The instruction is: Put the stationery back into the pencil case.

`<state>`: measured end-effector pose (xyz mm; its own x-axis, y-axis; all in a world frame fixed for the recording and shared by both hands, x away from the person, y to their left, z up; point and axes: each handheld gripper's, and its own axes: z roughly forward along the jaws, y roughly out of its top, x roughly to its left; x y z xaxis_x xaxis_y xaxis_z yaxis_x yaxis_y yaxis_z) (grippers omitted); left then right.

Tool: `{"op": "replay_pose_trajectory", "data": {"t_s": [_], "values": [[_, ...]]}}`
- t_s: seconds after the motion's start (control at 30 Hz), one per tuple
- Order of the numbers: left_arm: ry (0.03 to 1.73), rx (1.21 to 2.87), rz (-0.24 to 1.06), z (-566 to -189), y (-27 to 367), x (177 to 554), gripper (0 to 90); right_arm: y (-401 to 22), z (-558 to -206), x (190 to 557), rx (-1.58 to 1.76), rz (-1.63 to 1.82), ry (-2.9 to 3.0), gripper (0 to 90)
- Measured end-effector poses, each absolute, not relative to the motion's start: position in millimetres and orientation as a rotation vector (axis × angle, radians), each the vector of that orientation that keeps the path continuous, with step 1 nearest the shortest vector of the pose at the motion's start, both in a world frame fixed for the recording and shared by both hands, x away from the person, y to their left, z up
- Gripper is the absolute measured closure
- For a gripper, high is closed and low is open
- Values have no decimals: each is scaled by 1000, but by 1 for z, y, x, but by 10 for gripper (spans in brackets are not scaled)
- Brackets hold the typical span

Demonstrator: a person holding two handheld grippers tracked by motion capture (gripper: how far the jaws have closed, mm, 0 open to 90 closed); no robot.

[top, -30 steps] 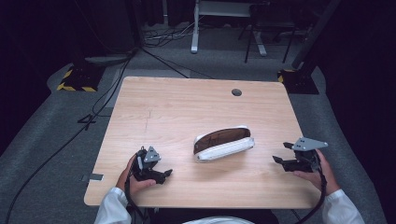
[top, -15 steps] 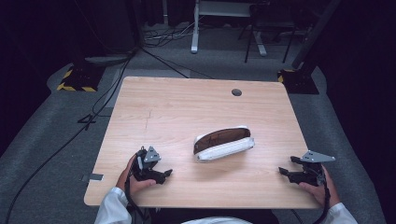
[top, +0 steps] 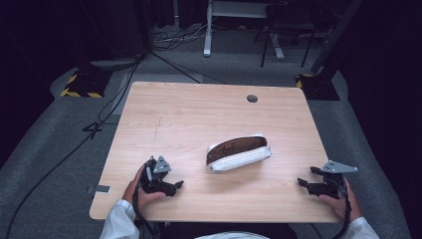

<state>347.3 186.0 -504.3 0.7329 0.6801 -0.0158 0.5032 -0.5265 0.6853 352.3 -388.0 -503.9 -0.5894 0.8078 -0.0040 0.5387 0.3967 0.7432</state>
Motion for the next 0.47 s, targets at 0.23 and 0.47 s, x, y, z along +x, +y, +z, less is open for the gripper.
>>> {"op": "replay_pose_trajectory", "data": {"t_s": [0.23,0.47], "values": [[914,2235,334,-505,184,349,117,-388,-504,353,1156,1021,2298,227],[915,2238,339,-505,183,350,100,-389,-504,353,1154,1022,2302,228]]}}
